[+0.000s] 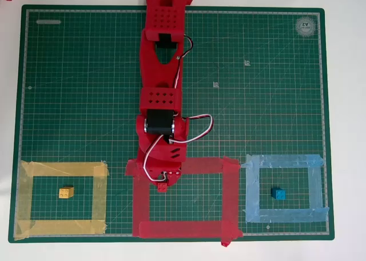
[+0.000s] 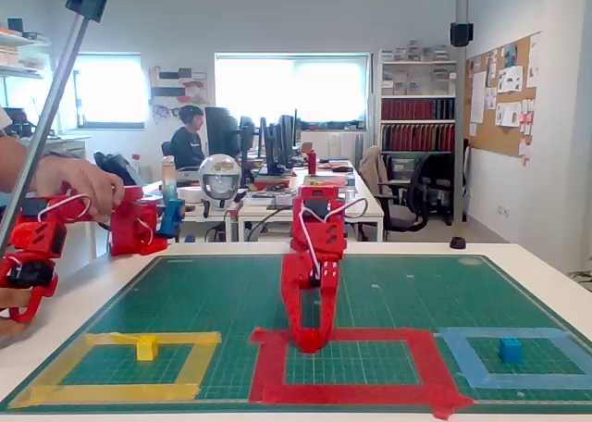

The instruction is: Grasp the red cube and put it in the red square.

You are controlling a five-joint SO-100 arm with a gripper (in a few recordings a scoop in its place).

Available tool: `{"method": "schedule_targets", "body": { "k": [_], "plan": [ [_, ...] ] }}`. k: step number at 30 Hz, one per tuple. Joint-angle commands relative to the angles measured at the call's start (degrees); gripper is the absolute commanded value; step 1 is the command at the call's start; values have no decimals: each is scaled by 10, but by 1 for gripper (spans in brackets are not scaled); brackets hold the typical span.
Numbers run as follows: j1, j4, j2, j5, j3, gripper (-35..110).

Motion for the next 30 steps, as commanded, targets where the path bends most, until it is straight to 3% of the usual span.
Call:
{"method": "schedule_targets", "body": {
  "k": [1,19,27,30],
  "plan": [
    [2,-2,7,-3,-9,11],
    [3,-2,25,-6,7,15],
    [-10,3,237,-6,255,15],
    [-4,-7,375,-23,427,15]
  ]
}}
